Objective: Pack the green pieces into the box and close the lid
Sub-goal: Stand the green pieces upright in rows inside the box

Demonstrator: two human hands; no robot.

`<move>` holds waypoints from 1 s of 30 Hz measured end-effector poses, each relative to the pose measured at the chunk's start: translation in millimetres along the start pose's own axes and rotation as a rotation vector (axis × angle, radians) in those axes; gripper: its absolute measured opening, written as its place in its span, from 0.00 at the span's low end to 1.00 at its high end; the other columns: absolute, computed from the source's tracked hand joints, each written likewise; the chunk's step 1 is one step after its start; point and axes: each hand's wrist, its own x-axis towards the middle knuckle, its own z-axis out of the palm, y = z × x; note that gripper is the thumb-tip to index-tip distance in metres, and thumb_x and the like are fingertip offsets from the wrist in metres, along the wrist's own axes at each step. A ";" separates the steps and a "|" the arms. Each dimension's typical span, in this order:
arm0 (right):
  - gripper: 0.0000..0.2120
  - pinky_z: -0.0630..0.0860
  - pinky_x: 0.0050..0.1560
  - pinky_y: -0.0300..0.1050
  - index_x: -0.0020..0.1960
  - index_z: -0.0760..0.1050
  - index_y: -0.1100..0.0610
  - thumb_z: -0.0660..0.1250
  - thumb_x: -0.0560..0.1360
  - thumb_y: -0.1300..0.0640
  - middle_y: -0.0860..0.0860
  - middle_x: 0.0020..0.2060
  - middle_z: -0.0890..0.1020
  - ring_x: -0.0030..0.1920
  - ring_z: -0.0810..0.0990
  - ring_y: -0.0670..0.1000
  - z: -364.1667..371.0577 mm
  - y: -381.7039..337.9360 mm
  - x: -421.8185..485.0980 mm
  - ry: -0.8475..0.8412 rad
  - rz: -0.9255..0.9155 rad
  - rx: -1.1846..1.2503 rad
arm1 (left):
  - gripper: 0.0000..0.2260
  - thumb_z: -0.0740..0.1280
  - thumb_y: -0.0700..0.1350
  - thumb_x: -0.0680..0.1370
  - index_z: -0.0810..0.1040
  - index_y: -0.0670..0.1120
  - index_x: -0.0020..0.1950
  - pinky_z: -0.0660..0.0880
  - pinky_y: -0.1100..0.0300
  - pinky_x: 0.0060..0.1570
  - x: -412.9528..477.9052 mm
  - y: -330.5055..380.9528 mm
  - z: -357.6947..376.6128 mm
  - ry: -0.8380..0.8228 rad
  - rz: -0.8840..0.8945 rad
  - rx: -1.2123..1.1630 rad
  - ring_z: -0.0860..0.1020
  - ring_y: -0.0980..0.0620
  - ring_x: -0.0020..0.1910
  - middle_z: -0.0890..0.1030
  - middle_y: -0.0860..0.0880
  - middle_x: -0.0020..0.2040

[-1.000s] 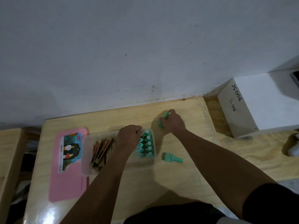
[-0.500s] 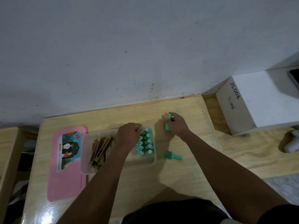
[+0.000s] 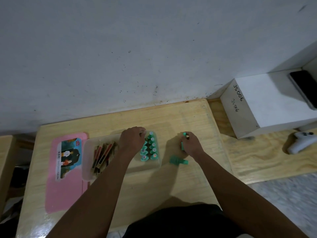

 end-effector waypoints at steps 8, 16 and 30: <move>0.18 0.71 0.60 0.48 0.70 0.67 0.57 0.58 0.81 0.57 0.56 0.64 0.75 0.63 0.73 0.57 -7.3 21.6 -25.9 0.032 0.045 -0.010 | 0.16 0.63 0.49 0.79 0.77 0.44 0.64 0.72 0.50 0.60 -15.0 10.2 1.8 0.120 0.016 -0.046 0.76 0.44 0.58 0.79 0.43 0.60; 0.09 0.79 0.54 0.54 0.56 0.76 0.56 0.62 0.80 0.53 0.56 0.53 0.79 0.52 0.79 0.53 -7.8 17.6 -45.4 -0.029 -0.035 0.253 | 0.09 0.68 0.49 0.76 0.79 0.45 0.51 0.74 0.55 0.40 -62.9 9.4 6.9 0.218 0.090 -0.170 0.75 0.50 0.45 0.74 0.49 0.48; 0.14 0.78 0.49 0.55 0.59 0.74 0.57 0.57 0.81 0.50 0.54 0.48 0.78 0.49 0.79 0.55 -3.2 18.1 -71.0 0.146 -0.174 0.052 | 0.09 0.69 0.55 0.74 0.80 0.50 0.42 0.65 0.62 0.32 -116.5 -4.3 6.5 0.087 0.351 -0.108 0.70 0.57 0.32 0.73 0.56 0.35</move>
